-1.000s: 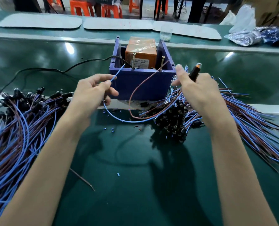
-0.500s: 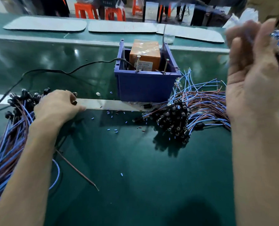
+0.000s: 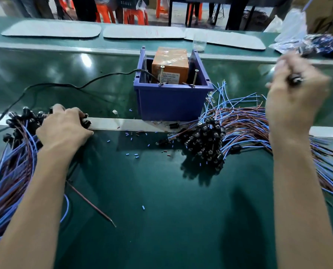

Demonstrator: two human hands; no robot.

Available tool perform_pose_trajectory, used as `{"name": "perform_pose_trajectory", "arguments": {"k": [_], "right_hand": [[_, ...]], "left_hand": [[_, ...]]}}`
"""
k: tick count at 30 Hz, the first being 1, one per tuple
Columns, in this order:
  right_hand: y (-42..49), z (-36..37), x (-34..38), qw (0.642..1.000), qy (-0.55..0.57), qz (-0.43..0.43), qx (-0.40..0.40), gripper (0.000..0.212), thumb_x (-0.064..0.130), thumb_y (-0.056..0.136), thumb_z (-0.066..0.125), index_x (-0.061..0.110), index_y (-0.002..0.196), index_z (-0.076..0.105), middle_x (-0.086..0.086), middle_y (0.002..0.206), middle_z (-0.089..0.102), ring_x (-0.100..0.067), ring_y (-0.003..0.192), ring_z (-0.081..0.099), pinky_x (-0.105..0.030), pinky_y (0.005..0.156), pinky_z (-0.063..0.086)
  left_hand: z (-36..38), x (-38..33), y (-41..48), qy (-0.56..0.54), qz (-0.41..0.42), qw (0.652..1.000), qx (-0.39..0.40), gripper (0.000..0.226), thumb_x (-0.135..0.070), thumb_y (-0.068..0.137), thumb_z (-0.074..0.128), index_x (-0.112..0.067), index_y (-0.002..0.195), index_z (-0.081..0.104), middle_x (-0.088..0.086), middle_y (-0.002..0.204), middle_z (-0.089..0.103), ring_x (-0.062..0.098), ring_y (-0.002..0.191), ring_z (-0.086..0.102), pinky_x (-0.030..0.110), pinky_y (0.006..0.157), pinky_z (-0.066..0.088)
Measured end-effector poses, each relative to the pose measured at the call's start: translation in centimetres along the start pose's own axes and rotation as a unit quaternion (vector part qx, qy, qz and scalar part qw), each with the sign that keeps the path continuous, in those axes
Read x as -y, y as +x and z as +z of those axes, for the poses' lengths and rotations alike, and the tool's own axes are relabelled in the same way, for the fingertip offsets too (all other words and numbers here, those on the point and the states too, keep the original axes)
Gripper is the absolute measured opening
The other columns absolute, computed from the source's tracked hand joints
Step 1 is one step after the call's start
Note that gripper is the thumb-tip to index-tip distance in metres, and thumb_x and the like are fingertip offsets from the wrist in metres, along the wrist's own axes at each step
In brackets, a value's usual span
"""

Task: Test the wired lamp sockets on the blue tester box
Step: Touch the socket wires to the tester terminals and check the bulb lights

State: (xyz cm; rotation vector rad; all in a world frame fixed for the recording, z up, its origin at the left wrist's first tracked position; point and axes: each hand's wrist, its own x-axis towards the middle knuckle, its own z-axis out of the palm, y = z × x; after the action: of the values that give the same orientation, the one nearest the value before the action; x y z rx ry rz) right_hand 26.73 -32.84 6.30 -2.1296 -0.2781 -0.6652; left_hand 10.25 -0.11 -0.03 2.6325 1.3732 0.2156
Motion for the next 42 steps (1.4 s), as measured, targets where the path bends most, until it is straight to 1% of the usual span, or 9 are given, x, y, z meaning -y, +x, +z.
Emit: {"name": "perform_pose_trajectory", "arguments": {"k": [2,7,17,22,25,28,31,36,42], "right_hand": [[-1.6,1.3,1.7,0.996,-0.062,-0.008,0.056,0.03,0.024,0.094,0.051,0.005,0.106,0.071,-0.021,0.102,0.069,-0.029,0.092,0.064,-0.032,0.082,0.045],[-2.6,3.0,0.8,0.894,-0.223,0.052,0.386,0.023,0.022,0.092,0.058,0.013,0.109,0.07,-0.016,0.117,0.065,-0.034,0.108,0.057,-0.037,0.092,0.047],[-2.7,3.2,0.5,0.883,-0.23,0.008,0.409,0.066,-0.006,0.08,0.044,0.022,0.14,0.05,-0.013,0.14,0.05,-0.03,0.127,0.045,-0.032,0.097,0.038],[-2.5,3.0,-0.1,0.893,-0.172,0.044,0.414,0.069,-0.008,0.079,0.035,0.029,0.134,0.055,0.008,0.097,0.062,-0.022,0.106,0.057,-0.03,0.079,0.043],[-2.2,2.3,0.2,0.92,-0.148,0.037,0.362,0.065,-0.007,0.075,0.037,0.029,0.121,0.066,0.02,0.079,0.062,-0.022,0.106,0.062,-0.039,0.093,0.05],[-2.2,1.8,1.8,0.963,-0.053,-0.027,0.263,0.051,-0.005,0.079,0.044,0.023,0.113,0.07,0.008,0.083,0.07,-0.018,0.091,0.067,-0.031,0.091,0.052],[-3.3,1.6,4.4,0.936,0.13,-0.062,0.321,0.037,0.005,0.086,0.065,0.025,0.117,0.066,0.009,0.097,0.072,-0.015,0.081,0.067,-0.021,0.076,0.051],[-5.7,2.8,7.0,0.814,0.295,-0.064,0.495,0.023,0.006,0.089,0.065,0.019,0.108,0.063,0.008,0.093,0.072,-0.007,0.071,0.067,-0.017,0.062,0.05],[-4.7,2.9,6.4,0.86,0.361,-0.028,0.36,0.01,0.001,0.094,0.056,0.001,0.089,0.064,-0.001,0.08,0.07,-0.008,0.072,0.07,-0.017,0.071,0.054]], "left_hand": [[0.2,0.0,0.0,-0.001,-0.001,1.0,-0.007,0.039,-0.024,0.081,0.073,-0.023,0.119,0.063,0.015,0.121,0.047,0.042,0.111,0.051,0.046,0.086,0.042],[0.5,0.0,0.3,-0.01,-0.012,1.0,-0.02,0.032,-0.023,0.084,0.071,-0.02,0.115,0.065,0.016,0.123,0.05,0.043,0.113,0.052,0.046,0.088,0.043],[1.2,0.1,0.5,-0.011,-0.02,0.999,-0.023,0.02,-0.02,0.085,0.069,-0.022,0.105,0.07,0.017,0.121,0.053,0.043,0.111,0.053,0.045,0.086,0.044],[0.0,0.1,0.4,-0.05,0.0,0.998,-0.028,0.011,-0.025,0.08,0.073,-0.028,0.085,0.064,0.012,0.107,0.067,0.038,0.105,0.058,0.039,0.08,0.045],[-1.7,0.1,0.6,-0.129,0.054,0.986,-0.094,0.013,-0.035,0.078,0.073,-0.03,0.081,0.061,0.008,0.097,0.071,0.033,0.097,0.063,0.043,0.085,0.052],[-3.7,-1.3,-0.1,-0.286,0.164,0.932,-0.15,0.012,-0.04,0.079,0.068,-0.038,0.086,0.059,-0.011,0.085,0.07,0.016,0.086,0.067,0.036,0.084,0.055],[-6.0,-4.2,-3.1,-0.436,0.274,0.849,-0.123,0.014,-0.034,0.083,0.071,-0.044,0.081,0.06,-0.03,0.079,0.066,-0.009,0.073,0.062,0.005,0.066,0.047],[-6.3,-8.5,-8.5,-0.587,0.359,0.724,0.05,0.015,-0.026,0.081,0.074,-0.028,0.089,0.062,-0.011,0.088,0.072,0.009,0.079,0.065,0.021,0.071,0.054],[-6.3,-10.0,-10.2,-0.698,0.28,0.632,0.187,0.027,-0.031,0.09,0.054,-0.012,0.073,0.063,-0.003,0.071,0.067,0.014,0.067,0.064,0.023,0.068,0.054]]}}
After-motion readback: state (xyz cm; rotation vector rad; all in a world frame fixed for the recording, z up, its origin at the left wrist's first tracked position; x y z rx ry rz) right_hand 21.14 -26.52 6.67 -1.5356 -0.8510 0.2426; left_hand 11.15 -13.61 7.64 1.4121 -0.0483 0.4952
